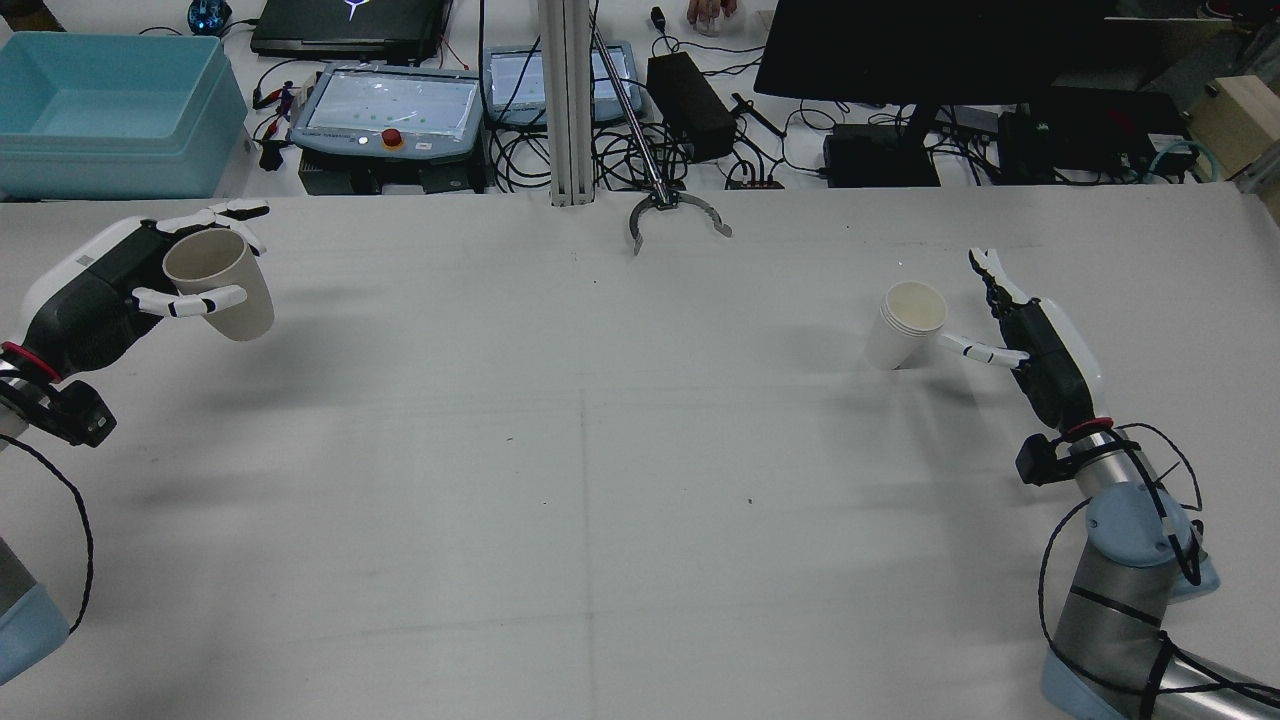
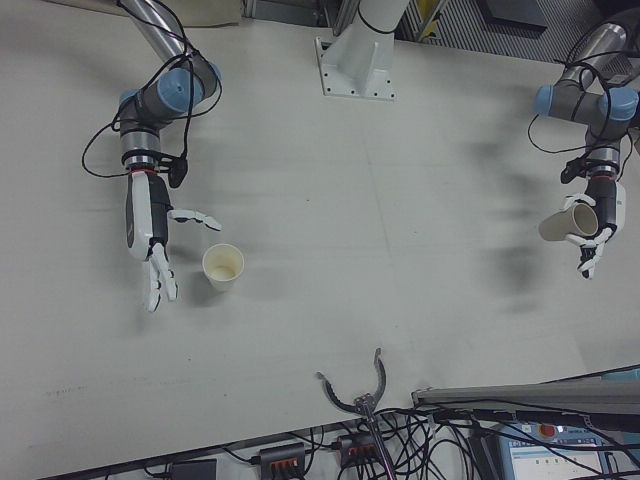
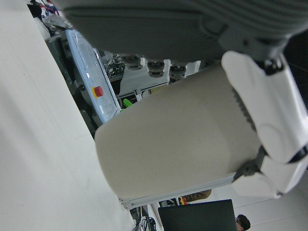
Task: Pour water
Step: 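Reach the right hand to the white paper cup and grasp it, then lift the white cup with the right hand while holding the tan cup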
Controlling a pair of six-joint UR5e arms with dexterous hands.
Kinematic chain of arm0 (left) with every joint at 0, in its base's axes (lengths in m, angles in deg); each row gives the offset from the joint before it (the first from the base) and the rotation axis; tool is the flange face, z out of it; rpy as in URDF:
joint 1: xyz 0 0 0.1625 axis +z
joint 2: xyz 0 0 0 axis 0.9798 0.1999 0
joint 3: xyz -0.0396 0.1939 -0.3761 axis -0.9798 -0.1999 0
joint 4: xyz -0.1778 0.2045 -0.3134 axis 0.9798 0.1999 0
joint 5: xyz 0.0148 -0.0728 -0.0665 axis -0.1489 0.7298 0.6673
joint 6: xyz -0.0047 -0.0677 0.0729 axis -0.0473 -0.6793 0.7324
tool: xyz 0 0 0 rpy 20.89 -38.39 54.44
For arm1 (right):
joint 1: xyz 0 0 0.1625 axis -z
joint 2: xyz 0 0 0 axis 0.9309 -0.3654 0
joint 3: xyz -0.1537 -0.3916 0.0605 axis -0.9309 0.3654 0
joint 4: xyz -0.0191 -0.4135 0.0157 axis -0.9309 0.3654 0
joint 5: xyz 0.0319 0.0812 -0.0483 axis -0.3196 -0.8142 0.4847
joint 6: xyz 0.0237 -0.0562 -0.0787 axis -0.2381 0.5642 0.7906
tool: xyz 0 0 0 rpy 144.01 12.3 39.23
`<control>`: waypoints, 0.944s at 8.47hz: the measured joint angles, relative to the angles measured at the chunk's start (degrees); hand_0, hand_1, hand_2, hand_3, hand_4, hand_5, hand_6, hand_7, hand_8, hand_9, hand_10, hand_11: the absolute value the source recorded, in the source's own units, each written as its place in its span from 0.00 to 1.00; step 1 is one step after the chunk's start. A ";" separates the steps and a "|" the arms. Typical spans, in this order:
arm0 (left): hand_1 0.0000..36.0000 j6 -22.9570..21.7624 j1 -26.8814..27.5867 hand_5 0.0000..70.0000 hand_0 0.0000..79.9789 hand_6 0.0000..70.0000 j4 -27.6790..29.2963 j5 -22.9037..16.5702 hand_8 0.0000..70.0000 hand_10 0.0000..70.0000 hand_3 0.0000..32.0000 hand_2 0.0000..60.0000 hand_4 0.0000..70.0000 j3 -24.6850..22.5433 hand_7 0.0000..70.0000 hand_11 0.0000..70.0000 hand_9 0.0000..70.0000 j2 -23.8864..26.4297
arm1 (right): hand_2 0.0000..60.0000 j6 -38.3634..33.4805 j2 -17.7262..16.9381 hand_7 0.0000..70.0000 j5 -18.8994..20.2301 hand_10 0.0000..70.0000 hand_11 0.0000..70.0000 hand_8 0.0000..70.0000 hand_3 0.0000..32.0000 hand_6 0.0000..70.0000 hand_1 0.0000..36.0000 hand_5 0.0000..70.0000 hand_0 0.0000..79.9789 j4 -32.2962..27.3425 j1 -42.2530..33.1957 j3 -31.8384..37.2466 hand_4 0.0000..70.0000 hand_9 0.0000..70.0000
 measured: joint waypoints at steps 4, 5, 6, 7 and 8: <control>0.73 -0.21 -0.60 0.57 0.50 0.14 2.38 -0.08 0.08 0.04 0.00 1.00 0.77 -0.04 0.33 0.06 0.09 -2.10 | 0.32 0.20 2.99 0.00 -1.15 0.00 0.00 0.00 0.00 0.00 0.49 0.00 0.58 0.23 0.47 4.02 0.00 0.00; 0.73 -0.22 -0.64 0.57 0.50 0.14 2.61 -0.08 0.08 0.04 0.00 1.00 0.77 -0.05 0.33 0.06 0.09 -2.28 | 0.32 0.33 3.56 0.00 -1.63 0.00 0.00 0.00 0.00 0.00 0.50 0.00 0.58 0.37 0.59 4.32 0.00 0.00; 0.72 -0.22 -0.70 0.57 0.50 0.14 2.90 -0.08 0.08 0.04 0.00 1.00 0.77 -0.04 0.33 0.06 0.09 -2.54 | 0.32 0.45 4.13 0.00 -1.77 0.00 0.00 0.00 0.00 0.00 0.50 0.00 0.59 0.46 0.87 4.45 0.00 0.00; 0.72 -0.22 -0.70 0.57 0.51 0.14 3.63 -0.06 0.08 0.04 0.00 1.00 0.77 -0.04 0.33 0.06 0.10 -3.42 | 0.33 0.56 4.66 0.00 -1.78 0.00 0.00 0.00 0.00 0.00 0.51 0.00 0.59 0.53 1.22 4.50 0.00 0.00; 0.73 -0.23 -0.70 0.58 0.51 0.14 4.63 -0.03 0.08 0.04 0.00 1.00 0.78 -0.04 0.34 0.06 0.10 -4.67 | 0.34 0.79 5.19 0.00 -1.75 0.00 0.00 0.00 0.00 0.00 0.52 0.00 0.59 0.64 1.52 4.56 0.00 0.00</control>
